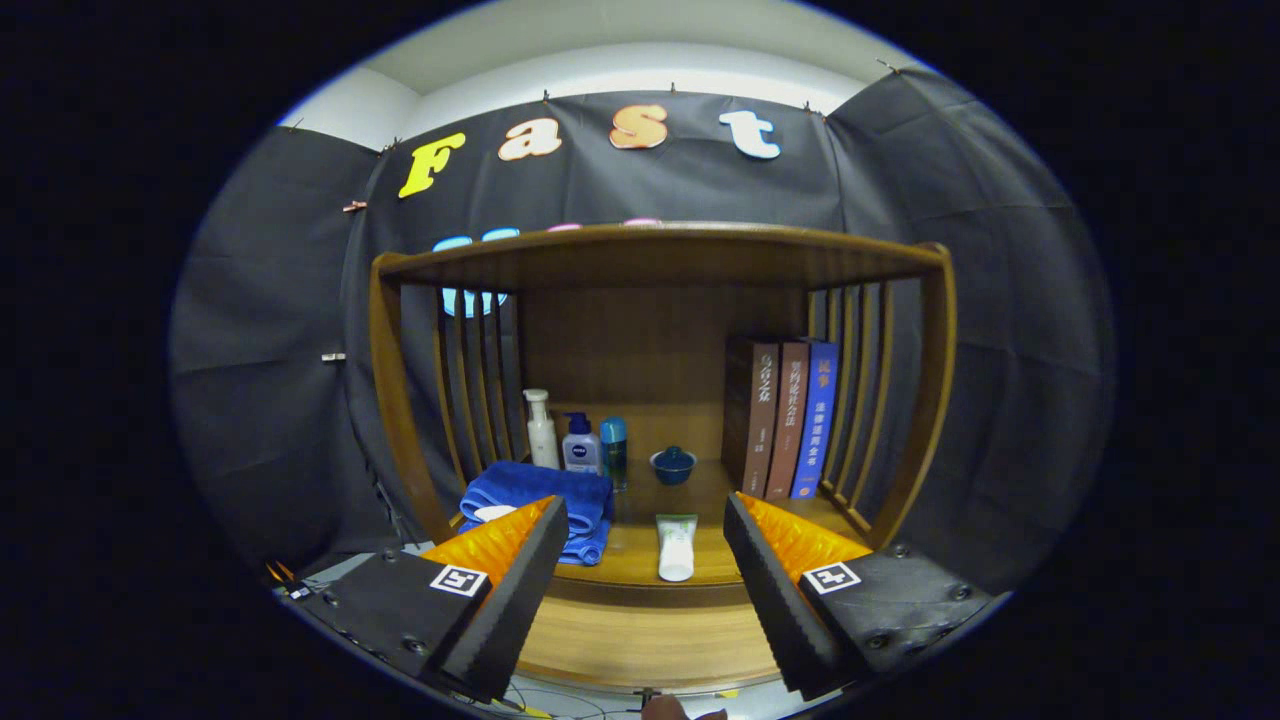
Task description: Pull open the drawer, take out the items inside it, and place them on the countertop above the cabinet.
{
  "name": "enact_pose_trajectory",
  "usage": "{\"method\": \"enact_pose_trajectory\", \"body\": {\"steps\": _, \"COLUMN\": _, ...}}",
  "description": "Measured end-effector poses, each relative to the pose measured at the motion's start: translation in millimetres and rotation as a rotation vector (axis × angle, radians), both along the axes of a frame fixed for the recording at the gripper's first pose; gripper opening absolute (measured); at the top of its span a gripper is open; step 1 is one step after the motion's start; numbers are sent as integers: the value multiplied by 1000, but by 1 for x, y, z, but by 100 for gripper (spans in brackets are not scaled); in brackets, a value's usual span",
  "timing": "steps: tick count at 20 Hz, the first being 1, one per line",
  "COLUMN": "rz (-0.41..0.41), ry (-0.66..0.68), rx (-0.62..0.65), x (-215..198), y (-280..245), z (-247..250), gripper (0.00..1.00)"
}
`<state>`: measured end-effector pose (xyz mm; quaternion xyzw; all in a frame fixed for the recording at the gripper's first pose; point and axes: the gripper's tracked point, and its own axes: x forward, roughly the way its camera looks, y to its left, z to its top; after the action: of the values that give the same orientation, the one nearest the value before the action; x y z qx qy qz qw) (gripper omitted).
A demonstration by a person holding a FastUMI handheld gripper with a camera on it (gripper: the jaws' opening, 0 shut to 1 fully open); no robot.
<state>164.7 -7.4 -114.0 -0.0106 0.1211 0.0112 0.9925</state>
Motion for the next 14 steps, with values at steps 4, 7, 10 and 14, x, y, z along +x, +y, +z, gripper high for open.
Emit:
{"method": "enact_pose_trajectory", "body": {"steps": 4, "rz": -26, "ry": -70, "rx": -25, "x": -46, "y": 4, "z": -11, "gripper": 99}}
{"method": "enact_pose_trajectory", "body": {"steps": 7, "rz": -30, "ry": -101, "rx": -44, "x": -74, "y": 9, "z": -44, "gripper": 98}}
{"method": "enact_pose_trajectory", "body": {"steps": 10, "rz": -30, "ry": -96, "rx": -41, "x": -97, "y": 13, "z": -90, "gripper": 99}}
{"method": "enact_pose_trajectory", "body": {"steps": 14, "rz": -40, "ry": -44, "rx": -21, "x": -112, "y": 10, "z": -154, "gripper": 99}}
